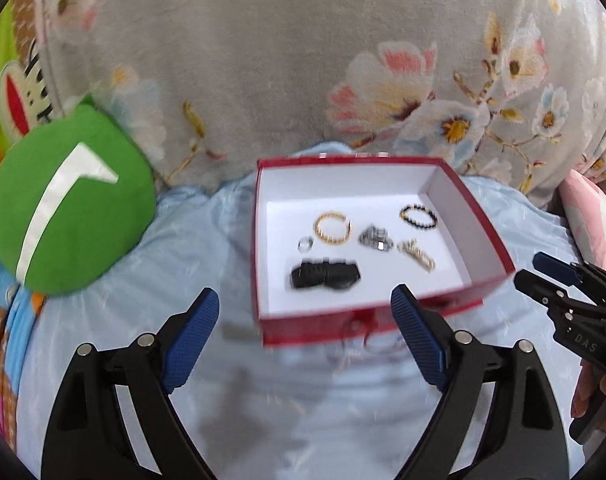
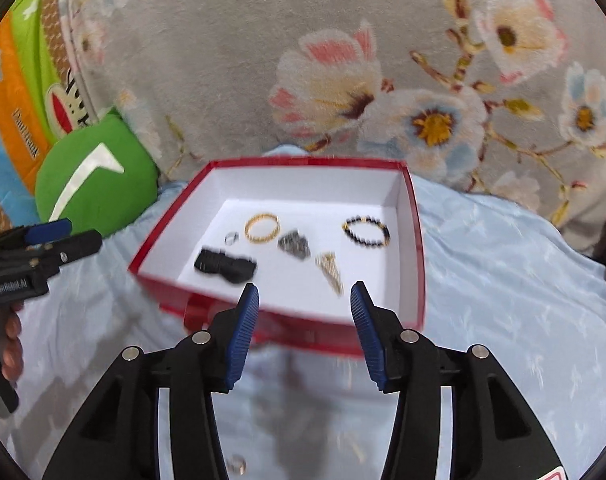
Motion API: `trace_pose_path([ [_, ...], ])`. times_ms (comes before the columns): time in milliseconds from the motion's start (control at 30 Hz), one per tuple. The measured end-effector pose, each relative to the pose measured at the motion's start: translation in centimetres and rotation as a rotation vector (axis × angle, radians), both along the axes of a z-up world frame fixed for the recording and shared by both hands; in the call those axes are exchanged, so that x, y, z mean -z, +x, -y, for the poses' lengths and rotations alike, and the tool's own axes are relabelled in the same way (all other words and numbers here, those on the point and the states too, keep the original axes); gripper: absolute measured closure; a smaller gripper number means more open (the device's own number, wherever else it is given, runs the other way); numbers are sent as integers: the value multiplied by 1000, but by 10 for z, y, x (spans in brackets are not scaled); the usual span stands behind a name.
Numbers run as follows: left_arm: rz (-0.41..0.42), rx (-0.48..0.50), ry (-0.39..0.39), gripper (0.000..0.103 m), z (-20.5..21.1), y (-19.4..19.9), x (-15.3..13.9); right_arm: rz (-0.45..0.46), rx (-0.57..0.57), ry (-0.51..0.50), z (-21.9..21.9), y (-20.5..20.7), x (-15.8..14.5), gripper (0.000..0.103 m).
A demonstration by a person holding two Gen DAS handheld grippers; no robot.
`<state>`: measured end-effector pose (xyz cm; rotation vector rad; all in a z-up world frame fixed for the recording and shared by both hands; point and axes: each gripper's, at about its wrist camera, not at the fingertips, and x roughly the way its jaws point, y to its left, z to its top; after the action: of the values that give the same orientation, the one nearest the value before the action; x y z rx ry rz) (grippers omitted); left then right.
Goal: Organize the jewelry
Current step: 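Withdraw both grippers from the box toward the loose gold earrings, then grasp the gold stone ring with the right gripper while the left grasps the pearl-charm earring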
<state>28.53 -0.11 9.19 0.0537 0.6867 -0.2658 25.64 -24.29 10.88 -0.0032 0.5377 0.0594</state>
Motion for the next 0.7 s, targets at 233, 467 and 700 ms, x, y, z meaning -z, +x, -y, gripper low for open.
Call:
trace_pose_path([
  [233, -97, -26, 24, 18, -22, -58, 45, -81, 0, 3, -14, -77, 53, 55],
  [467, -193, -16, 2, 18, -26, -113, 91, -137, -26, 10, -39, -126, 99, 55],
  [700, -253, 17, 17, 18, -17, -147, 124, -192, -69, 13, -64, -139, 130, 55],
])
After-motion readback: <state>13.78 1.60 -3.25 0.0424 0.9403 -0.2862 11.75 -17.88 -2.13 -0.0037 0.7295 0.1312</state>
